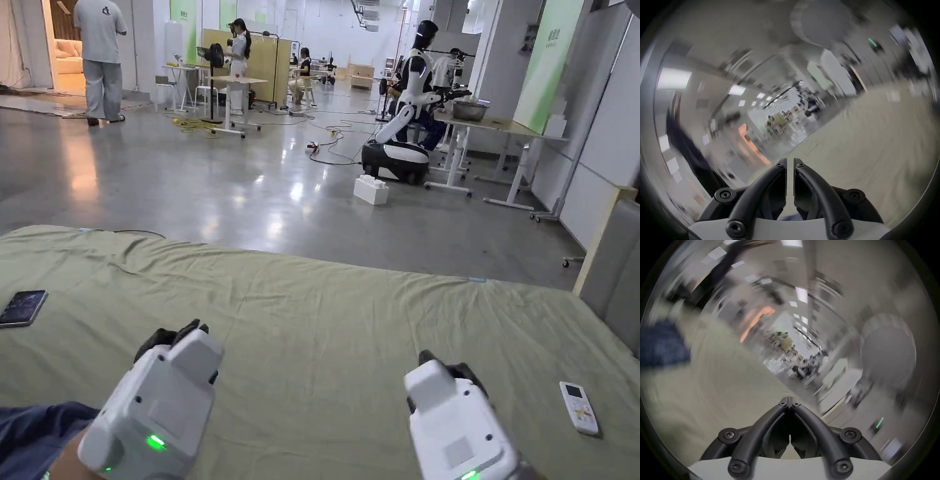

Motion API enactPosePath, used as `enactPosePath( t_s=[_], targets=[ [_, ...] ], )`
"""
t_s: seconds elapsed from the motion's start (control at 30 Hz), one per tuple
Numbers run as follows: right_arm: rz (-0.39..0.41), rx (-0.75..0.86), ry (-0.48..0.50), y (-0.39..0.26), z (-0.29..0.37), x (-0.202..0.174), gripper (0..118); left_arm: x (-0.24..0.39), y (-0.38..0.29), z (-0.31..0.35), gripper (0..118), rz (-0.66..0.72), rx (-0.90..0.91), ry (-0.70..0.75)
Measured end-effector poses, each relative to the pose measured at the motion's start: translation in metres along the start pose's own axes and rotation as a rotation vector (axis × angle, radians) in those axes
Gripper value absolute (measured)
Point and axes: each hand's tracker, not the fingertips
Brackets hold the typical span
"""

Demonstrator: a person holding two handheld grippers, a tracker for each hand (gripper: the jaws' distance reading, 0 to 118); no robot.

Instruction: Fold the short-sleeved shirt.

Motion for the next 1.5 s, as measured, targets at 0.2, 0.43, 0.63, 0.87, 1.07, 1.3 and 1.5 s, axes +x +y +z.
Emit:
enactPosePath(
  t_s=[0.2, 0.43, 0.63, 0.87, 1.07, 1.3, 1.5],
  targets=[
    [0.112, 0.0, 0.02, -0.001, 0.008, -0.007, 0, 0.007, -0.013, 0.001, 7, -0.254, 0.009, 0.001],
    [-0.681, -0.142, -0.061, -0.017, -0.001, 0.028, 0, -0.036, -0.024, 0.0, 7, 0.738, -0.016, -0.041],
    [-1.122, -0.249, -0.116, -0.036, 0.002, 0.026, 0, -0.041, -0.032, 0.003, 7, 1.171, 0.018, 0.019],
    [-1.099, -0.229, -0.137, -0.032, 0.004, 0.026, 0, -0.043, -0.021, 0.007, 7, 0.995, 0.052, -0.01],
    [-1.088, -0.236, -0.108, -0.028, 0.001, 0.025, 0, -0.06, -0.038, 0.008, 7, 1.004, -0.084, -0.123],
    [-1.071, -0.252, -0.041, -0.02, -0.011, 0.008, 0, -0.089, -0.119, 0.015, 8, 1.008, -0.391, -0.199],
    [-1.069, -0.272, 0.02, -0.014, -0.022, -0.013, 0, -0.1, -0.195, 0.018, 71, 0.958, -0.602, -0.24]
  ],
)
